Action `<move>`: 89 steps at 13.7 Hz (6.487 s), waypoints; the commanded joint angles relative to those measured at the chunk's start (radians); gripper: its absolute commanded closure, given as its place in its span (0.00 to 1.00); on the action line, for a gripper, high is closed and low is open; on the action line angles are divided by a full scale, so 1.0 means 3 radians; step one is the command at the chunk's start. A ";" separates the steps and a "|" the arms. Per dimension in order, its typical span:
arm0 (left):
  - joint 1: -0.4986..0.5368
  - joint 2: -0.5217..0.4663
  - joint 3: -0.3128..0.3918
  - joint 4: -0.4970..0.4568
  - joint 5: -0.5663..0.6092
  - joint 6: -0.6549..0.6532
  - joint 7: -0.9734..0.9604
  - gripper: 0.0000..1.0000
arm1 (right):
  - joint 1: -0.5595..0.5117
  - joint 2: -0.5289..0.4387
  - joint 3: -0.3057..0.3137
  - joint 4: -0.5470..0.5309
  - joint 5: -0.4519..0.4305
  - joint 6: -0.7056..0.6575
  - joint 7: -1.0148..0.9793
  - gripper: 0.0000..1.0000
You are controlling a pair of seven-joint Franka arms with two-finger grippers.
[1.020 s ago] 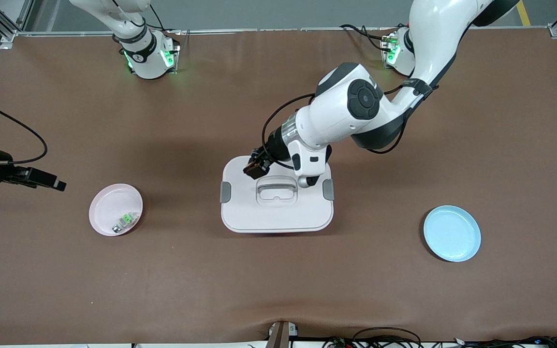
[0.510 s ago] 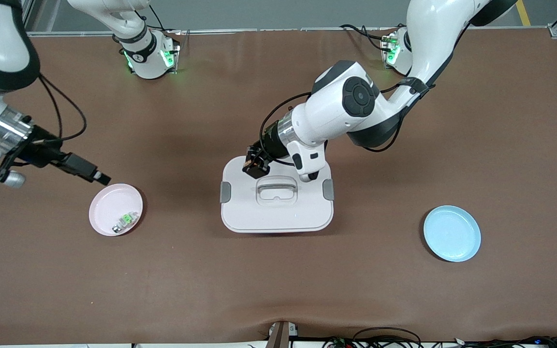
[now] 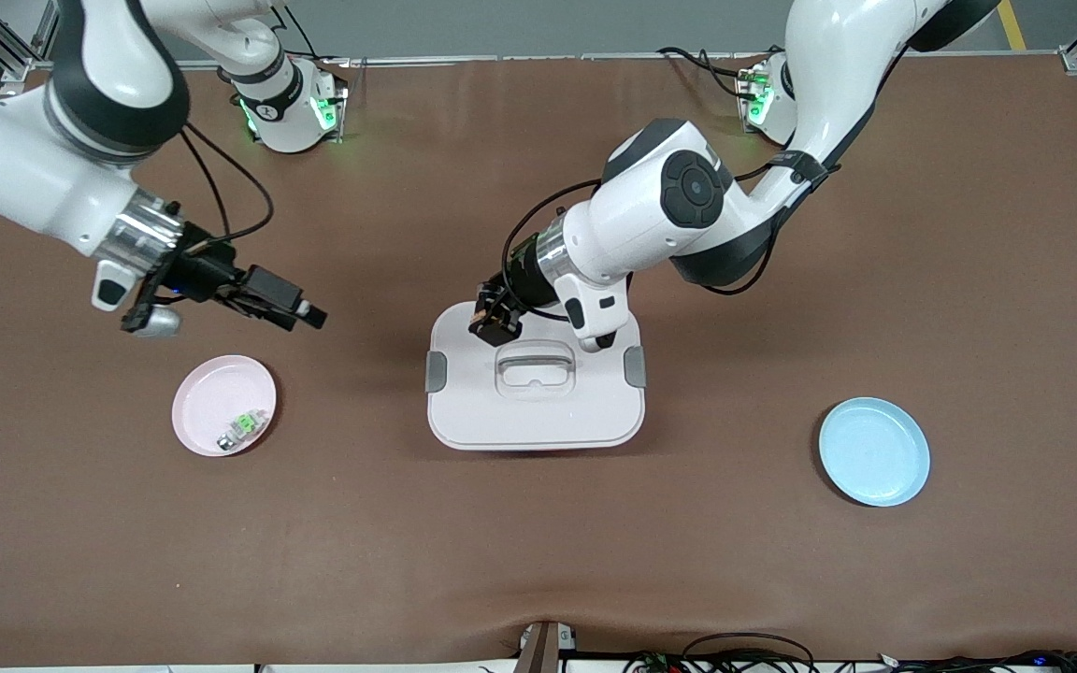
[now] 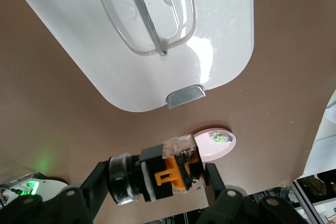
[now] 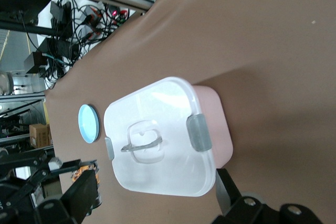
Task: Transfer orange switch to right arm and place
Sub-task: 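Hold the switch while the right gripper reaches toward it, then grasp the orange switch with the right gripper, then open the left gripper, then carry the switch to the pink plate while the left gripper withdraws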
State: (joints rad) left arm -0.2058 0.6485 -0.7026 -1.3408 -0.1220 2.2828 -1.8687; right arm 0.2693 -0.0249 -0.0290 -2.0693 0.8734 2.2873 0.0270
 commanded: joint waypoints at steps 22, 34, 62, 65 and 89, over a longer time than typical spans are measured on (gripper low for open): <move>-0.0086 0.0083 0.0061 0.0067 -0.0028 0.0107 -0.0050 1.00 | 0.1194 0.0819 -0.0047 0.0663 -0.0269 0.0859 0.1022 0.00; -0.0086 0.0083 0.0061 0.0067 -0.0028 0.0107 -0.0050 1.00 | 0.1127 0.0973 -0.0052 0.0982 -0.0769 0.0444 0.1316 0.00; 0.0021 -0.0090 0.0077 0.0072 -0.0007 0.0056 -0.0045 0.00 | 0.1000 0.1019 -0.0067 0.0987 -0.0809 0.0226 0.0169 1.00; 0.0052 -0.0208 0.0224 0.0072 -0.0002 0.0020 -0.0035 0.00 | 0.0704 0.0998 -0.0067 0.0992 -0.1264 -0.0158 -0.0932 1.00; 0.1784 -0.0929 0.0578 0.0041 0.1210 -0.1795 0.3522 0.00 | -0.0938 0.0926 -0.0067 -0.0143 -0.2645 0.0489 -0.4783 1.00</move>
State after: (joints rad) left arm 0.2865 0.4157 -0.5230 -1.3076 0.2222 1.7770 -0.9020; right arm 0.0308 0.2714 -0.0660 -2.0650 0.0959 2.3782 -1.3592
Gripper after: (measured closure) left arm 0.000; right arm 0.599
